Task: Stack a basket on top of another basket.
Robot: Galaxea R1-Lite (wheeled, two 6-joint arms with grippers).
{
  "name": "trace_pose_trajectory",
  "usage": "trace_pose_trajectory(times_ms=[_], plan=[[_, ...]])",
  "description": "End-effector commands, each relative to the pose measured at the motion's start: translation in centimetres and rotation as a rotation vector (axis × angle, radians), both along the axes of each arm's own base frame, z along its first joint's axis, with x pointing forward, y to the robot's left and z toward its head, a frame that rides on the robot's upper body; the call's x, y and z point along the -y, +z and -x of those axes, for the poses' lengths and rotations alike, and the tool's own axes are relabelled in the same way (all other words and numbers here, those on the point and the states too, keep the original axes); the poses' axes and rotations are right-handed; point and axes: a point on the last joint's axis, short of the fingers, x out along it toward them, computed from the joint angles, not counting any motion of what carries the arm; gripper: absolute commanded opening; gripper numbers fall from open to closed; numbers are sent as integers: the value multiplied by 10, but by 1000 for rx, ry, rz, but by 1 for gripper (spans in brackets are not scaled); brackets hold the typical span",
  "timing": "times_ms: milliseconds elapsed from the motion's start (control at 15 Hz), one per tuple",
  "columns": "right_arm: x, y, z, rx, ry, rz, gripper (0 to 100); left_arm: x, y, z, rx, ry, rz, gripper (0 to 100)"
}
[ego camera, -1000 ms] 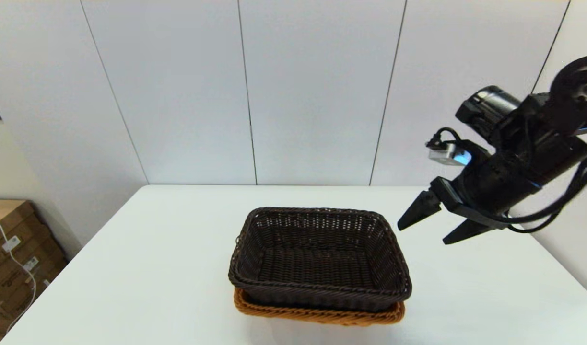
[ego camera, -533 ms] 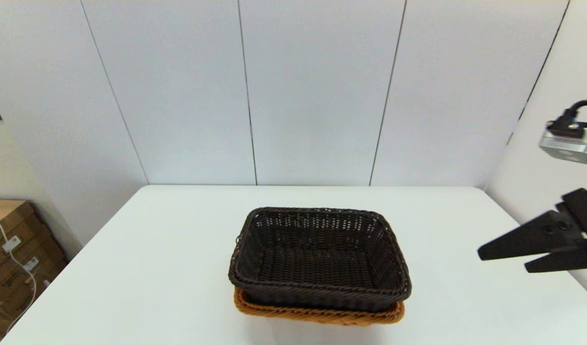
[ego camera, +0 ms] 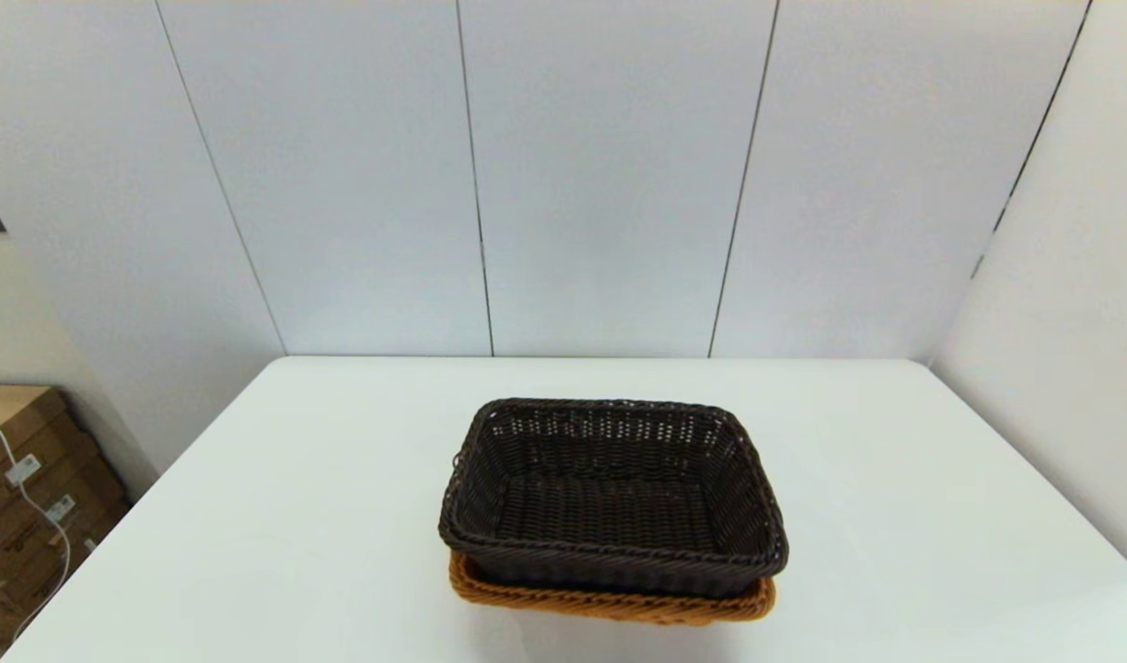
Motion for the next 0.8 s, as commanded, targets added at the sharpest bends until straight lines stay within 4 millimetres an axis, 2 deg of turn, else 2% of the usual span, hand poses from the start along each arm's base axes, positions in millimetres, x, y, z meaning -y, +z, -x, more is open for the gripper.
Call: trace_pose_trajectory(times_ms=[67, 267, 467, 800], plan=[[11, -36, 62, 111, -106, -25, 100, 0, -1, 0, -6, 0, 0, 100], [6, -58, 92, 191, -171, -65, 100, 0, -1, 0, -6, 0, 0, 100], [1, -81, 110, 234, -121, -123, 100, 0, -1, 0, -6, 0, 0, 100], [-1, -102, 129, 315, -113, -134, 100, 0, -1, 0, -6, 0, 0, 100]])
